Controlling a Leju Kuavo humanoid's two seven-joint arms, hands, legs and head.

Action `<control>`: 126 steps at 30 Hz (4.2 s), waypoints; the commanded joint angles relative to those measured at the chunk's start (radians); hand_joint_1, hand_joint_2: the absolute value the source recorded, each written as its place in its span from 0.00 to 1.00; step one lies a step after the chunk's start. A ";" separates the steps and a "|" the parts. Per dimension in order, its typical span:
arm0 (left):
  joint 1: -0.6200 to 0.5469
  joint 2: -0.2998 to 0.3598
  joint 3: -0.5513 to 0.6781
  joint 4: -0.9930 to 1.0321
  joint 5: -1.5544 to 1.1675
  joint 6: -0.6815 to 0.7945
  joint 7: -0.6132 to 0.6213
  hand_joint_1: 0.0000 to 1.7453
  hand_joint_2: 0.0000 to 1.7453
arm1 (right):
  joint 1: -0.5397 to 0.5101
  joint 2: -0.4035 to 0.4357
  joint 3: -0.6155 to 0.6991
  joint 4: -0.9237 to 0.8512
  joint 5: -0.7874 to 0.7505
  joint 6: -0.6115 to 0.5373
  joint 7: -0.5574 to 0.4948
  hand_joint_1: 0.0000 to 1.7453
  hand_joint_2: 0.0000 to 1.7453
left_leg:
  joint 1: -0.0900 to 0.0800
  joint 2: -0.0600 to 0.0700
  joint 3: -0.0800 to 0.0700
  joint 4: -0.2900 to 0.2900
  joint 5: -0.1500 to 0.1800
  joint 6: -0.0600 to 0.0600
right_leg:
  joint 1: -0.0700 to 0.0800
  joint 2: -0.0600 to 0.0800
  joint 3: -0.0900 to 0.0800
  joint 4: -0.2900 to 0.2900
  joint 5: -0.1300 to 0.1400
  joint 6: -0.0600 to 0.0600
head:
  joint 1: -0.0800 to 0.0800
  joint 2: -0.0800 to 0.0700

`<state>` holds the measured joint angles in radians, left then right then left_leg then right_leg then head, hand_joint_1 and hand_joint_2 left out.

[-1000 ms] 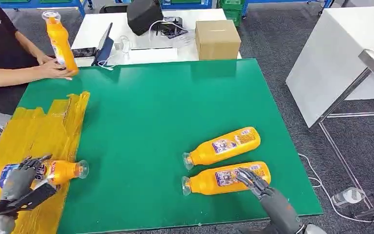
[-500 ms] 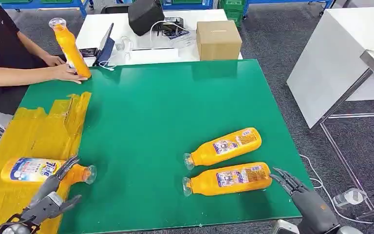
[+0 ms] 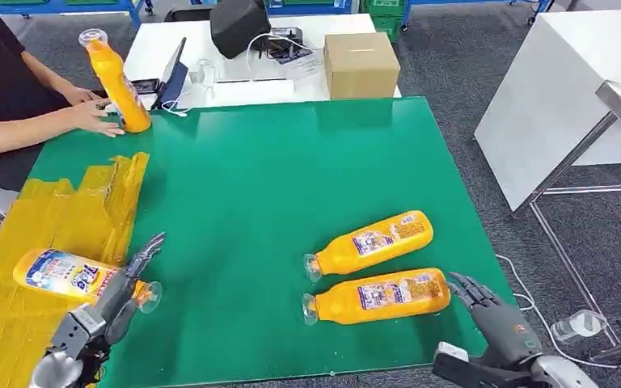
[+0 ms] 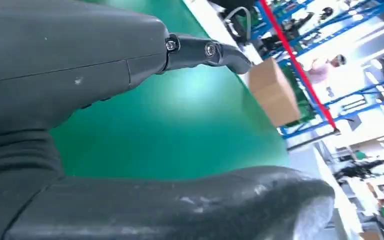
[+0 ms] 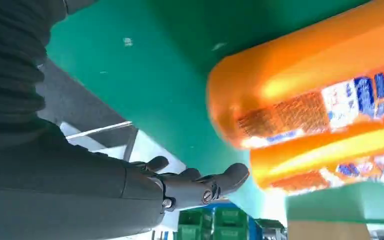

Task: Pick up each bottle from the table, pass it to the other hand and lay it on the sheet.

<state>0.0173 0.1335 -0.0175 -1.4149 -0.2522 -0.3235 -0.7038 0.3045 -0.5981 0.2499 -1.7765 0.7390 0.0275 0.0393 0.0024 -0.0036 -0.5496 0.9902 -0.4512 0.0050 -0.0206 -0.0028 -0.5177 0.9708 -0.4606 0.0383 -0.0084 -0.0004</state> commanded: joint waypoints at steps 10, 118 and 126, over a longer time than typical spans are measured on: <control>-0.057 -0.056 0.001 0.027 0.003 -0.012 0.006 0.00 0.00 | -0.260 0.205 0.197 0.307 0.110 0.020 -0.028 0.00 1.00 | 0.003 0.000 0.000 -0.001 0.000 -0.001 | 0.003 0.001 0.001 -0.002 0.001 -0.002 | 0.000 0.000; -0.074 -0.246 -0.136 -0.047 0.627 -0.248 0.326 0.00 1.00 | -0.355 0.694 0.233 0.367 -0.477 -0.082 -0.292 1.00 1.00 | 0.016 0.011 0.009 0.000 -0.018 -0.010 | 0.016 0.012 0.019 -0.007 -0.008 -0.011 | 0.000 0.000; -0.142 -0.243 -0.157 0.020 0.650 -0.226 0.341 0.00 1.00 | -0.469 0.763 0.458 0.559 -0.396 -0.050 -0.251 1.00 1.00 | 0.016 0.011 0.009 -0.001 -0.017 -0.009 | 0.017 0.013 0.018 -0.007 -0.007 -0.012 | 0.000 0.000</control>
<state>-0.0424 -0.1358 -0.1285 -1.4767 0.3880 -0.5547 -0.3765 -0.0111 0.1201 0.5000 -1.4749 0.3177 -0.0343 -0.2477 0.0183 0.0058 -0.5416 0.9903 -0.4683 -0.0042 -0.0043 0.0086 -0.4996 0.9643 -0.4684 0.0276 -0.0084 -0.0004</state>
